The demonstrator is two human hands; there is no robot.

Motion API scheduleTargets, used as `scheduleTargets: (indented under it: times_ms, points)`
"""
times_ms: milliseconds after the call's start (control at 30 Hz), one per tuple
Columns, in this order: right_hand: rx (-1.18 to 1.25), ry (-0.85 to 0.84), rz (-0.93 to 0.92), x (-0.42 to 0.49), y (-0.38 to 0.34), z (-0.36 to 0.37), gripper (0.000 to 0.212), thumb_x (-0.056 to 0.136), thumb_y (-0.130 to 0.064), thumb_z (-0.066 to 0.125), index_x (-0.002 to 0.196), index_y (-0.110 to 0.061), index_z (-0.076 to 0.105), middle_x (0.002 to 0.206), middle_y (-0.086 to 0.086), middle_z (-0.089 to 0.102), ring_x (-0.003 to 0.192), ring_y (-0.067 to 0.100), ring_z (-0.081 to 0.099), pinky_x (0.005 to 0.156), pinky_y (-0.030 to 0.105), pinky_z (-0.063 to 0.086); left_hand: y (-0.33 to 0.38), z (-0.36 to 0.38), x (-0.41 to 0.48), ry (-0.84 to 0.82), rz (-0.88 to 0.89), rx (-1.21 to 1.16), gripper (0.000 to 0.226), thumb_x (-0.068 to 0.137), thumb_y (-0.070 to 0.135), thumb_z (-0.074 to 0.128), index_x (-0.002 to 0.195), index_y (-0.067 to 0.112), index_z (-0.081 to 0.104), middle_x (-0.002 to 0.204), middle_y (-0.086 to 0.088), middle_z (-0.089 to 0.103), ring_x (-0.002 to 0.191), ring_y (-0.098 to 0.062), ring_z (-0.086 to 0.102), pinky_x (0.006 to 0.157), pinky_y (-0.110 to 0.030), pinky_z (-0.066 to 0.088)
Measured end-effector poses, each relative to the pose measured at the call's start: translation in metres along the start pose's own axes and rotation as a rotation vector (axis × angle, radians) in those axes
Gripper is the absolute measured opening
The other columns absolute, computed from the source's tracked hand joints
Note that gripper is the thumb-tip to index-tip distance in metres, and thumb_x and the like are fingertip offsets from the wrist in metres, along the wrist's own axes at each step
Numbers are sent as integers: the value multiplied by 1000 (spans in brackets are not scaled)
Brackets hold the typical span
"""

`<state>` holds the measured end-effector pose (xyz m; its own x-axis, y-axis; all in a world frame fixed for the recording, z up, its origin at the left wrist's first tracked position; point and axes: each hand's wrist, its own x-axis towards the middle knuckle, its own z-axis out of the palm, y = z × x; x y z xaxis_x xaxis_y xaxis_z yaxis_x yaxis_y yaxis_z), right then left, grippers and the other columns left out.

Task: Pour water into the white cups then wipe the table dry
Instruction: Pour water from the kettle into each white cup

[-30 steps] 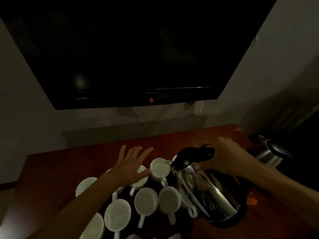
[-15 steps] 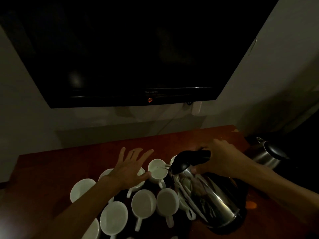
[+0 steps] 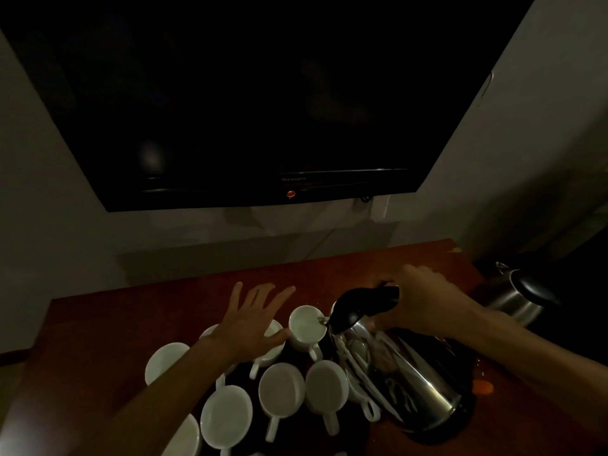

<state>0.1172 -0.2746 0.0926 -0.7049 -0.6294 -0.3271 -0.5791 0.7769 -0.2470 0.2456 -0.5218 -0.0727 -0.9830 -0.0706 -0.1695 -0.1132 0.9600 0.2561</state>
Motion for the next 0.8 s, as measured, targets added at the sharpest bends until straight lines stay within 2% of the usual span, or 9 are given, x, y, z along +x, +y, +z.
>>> scheduleTargets:
  times_ms: [200,367,533,800]
  points:
    - [0,-12,3,1,0,2,48,68,-44,87,109,-32,64,83,-20,60,74,-5,59,61,13,44,0,-9,-2,-23,-24,7,78,98,63,37,156,41,-12,165,-4,7,153,-19,-2,118,-57,-15]
    - [-18,2,-2,3,0,3,51,68,-47,86,112,-33,64,80,-22,57,69,-6,58,55,10,41,-1,-6,-2,-26,-26,13,79,98,64,36,156,41,-12,165,-4,6,153,-19,0,118,-57,-15]
    - [-5,-3,-16,4,2,5,50,67,-47,86,110,-33,65,85,-19,63,75,-4,62,62,14,49,-4,1,-1,-19,-34,-10,81,96,65,39,156,42,-11,165,-3,7,153,-19,1,118,-57,-15]
    - [2,-6,-7,7,5,6,49,67,-46,86,109,-34,64,82,-23,58,74,-7,58,61,11,42,-8,4,-2,9,-30,-27,81,95,66,40,155,44,-11,165,-4,8,153,-19,1,116,-55,-17]
